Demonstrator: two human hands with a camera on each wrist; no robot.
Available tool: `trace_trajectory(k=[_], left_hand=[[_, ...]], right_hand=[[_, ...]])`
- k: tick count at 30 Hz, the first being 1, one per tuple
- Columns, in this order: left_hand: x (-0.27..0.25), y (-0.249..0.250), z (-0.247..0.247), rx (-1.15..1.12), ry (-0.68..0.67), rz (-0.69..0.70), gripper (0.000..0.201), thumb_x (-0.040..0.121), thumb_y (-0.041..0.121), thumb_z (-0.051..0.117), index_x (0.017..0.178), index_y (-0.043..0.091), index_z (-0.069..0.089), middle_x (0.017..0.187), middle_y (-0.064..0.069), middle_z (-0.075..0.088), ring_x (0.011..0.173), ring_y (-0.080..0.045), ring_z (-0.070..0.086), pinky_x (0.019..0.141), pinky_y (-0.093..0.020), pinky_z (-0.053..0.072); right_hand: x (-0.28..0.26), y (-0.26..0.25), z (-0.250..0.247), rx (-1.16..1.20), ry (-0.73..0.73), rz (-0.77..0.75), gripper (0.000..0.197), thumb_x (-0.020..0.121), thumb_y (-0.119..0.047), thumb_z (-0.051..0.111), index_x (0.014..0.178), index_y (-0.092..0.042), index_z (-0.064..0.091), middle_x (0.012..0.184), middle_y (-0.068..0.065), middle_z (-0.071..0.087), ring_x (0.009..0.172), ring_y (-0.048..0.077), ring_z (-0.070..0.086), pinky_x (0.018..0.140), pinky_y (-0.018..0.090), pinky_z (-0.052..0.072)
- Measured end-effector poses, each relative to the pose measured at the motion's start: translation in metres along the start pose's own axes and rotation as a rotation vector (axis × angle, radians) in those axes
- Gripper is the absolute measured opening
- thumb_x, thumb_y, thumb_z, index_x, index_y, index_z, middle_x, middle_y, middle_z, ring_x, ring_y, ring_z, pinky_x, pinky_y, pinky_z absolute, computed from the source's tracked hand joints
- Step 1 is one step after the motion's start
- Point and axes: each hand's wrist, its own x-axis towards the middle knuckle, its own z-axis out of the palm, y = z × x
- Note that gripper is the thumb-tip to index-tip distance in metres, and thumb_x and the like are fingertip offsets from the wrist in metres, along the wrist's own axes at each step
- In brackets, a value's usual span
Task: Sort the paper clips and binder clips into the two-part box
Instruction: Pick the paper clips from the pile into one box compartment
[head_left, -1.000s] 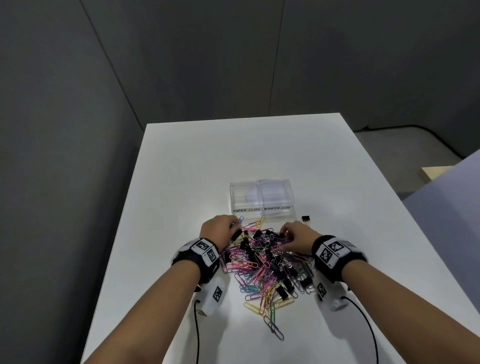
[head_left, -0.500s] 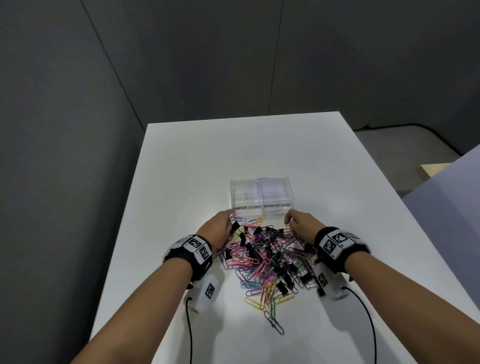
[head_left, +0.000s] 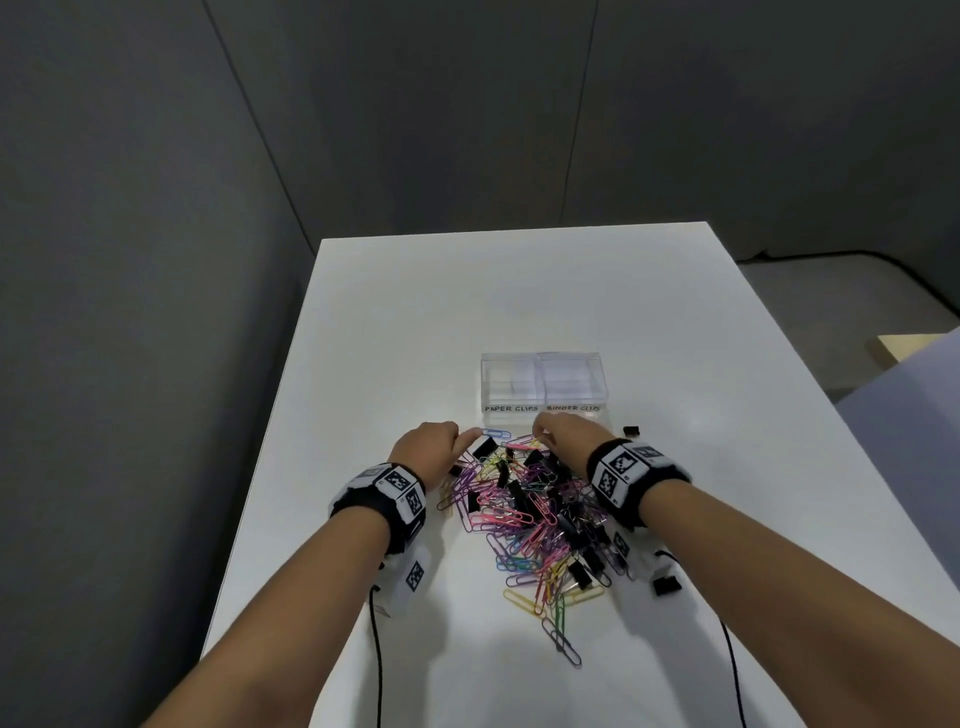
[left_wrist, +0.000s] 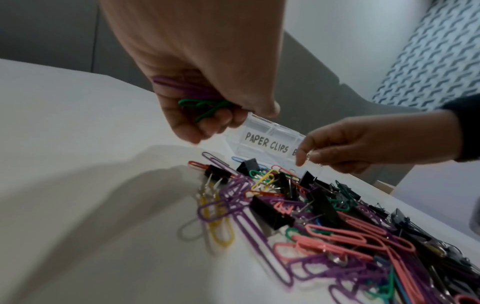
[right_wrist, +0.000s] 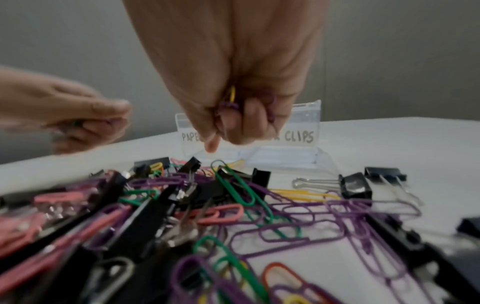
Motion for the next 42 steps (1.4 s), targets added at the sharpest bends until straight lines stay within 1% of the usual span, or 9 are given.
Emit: trace_trajectory(k=[2,4,8,15,19,24,28,34,42], left_hand=[[0.002,0.007,-0.003,0.080,-0.018,0.023,0.050,0.100,0.045,0.027,0.064,0.012,0.038,0.061,0.000,0.042,0.069,-0.026,0.048,0.063,-0.033,0.035],[0.006,0.017,-0.006,0.161,-0.030,0.049,0.042,0.102,0.037,0.027,0.089,0.007,0.053,0.083,-0.008,0.061,0.084,-0.031,0.058,0.070,-0.037,0.043],[0.015,0.025,0.000,0.182,-0.018,0.085,0.032,0.101,0.027,0.030,0.119,0.014,0.053,0.118,-0.007,0.062,0.105,-0.027,0.060,0.083,-0.037,0.047],[0.025,0.025,0.009,0.250,0.004,0.076,0.027,0.098,0.027,0.040,0.120,0.018,0.052,0.116,-0.006,0.063,0.101,-0.028,0.062,0.080,-0.036,0.049],[0.027,0.027,0.011,0.199,-0.029,0.039,0.027,0.096,0.030,0.046,0.114,0.014,0.056,0.118,-0.007,0.059,0.103,-0.027,0.061,0.085,-0.036,0.049],[0.027,0.028,0.014,0.118,-0.123,0.017,0.027,0.096,0.026,0.045,0.115,0.009,0.055,0.121,-0.011,0.052,0.103,-0.030,0.059,0.084,-0.037,0.048],[0.023,0.025,0.012,0.109,-0.099,0.054,0.023,0.097,0.022,0.040,0.110,0.010,0.055,0.117,-0.009,0.058,0.102,-0.027,0.059,0.079,-0.032,0.044],[0.017,0.015,0.006,0.013,-0.184,0.055,0.031,0.102,0.023,0.033,0.118,0.006,0.053,0.123,-0.014,0.054,0.108,-0.030,0.056,0.091,-0.035,0.043],[0.008,0.010,-0.017,0.065,-0.291,0.038,0.032,0.101,0.022,0.031,0.121,0.008,0.051,0.123,-0.015,0.059,0.110,-0.030,0.056,0.090,-0.035,0.044]], right_hand=[[0.006,-0.004,-0.002,-0.109,-0.002,-0.022,0.024,0.097,-0.007,0.037,0.114,-0.009,0.053,0.114,0.012,0.060,0.090,0.026,0.058,0.077,0.034,0.048],[0.011,-0.006,-0.001,-0.179,0.005,-0.058,0.028,0.097,-0.009,0.042,0.123,-0.010,0.053,0.122,0.012,0.054,0.098,0.030,0.061,0.082,0.037,0.050],[0.014,-0.005,0.010,-0.256,0.061,-0.123,0.034,0.088,0.002,0.054,0.120,-0.007,0.054,0.121,0.013,0.048,0.087,0.031,0.063,0.075,0.036,0.055],[0.014,0.001,0.013,-0.353,0.025,-0.175,0.035,0.089,0.003,0.047,0.122,-0.007,0.053,0.124,0.009,0.049,0.089,0.030,0.062,0.072,0.035,0.050],[0.014,0.001,0.015,-0.348,0.012,-0.122,0.023,0.088,0.004,0.048,0.109,-0.004,0.054,0.114,0.013,0.052,0.070,0.026,0.050,0.066,0.035,0.045],[0.017,0.007,0.012,-0.171,-0.061,0.008,0.018,0.093,-0.020,0.053,0.105,-0.008,0.060,0.111,0.009,0.062,0.096,0.026,0.063,0.084,0.035,0.053],[0.012,0.014,0.013,-0.149,-0.073,0.035,0.017,0.094,-0.019,0.050,0.102,-0.008,0.060,0.110,0.010,0.062,0.096,0.025,0.063,0.086,0.036,0.054],[0.006,0.015,0.016,-0.102,-0.071,0.065,0.021,0.094,-0.020,0.050,0.113,-0.012,0.053,0.113,0.006,0.063,0.102,0.023,0.061,0.091,0.036,0.052],[-0.003,0.005,-0.014,-0.285,-0.137,0.022,0.019,0.097,-0.016,0.041,0.110,-0.008,0.052,0.094,0.005,0.058,0.082,0.019,0.053,0.086,0.032,0.051]])
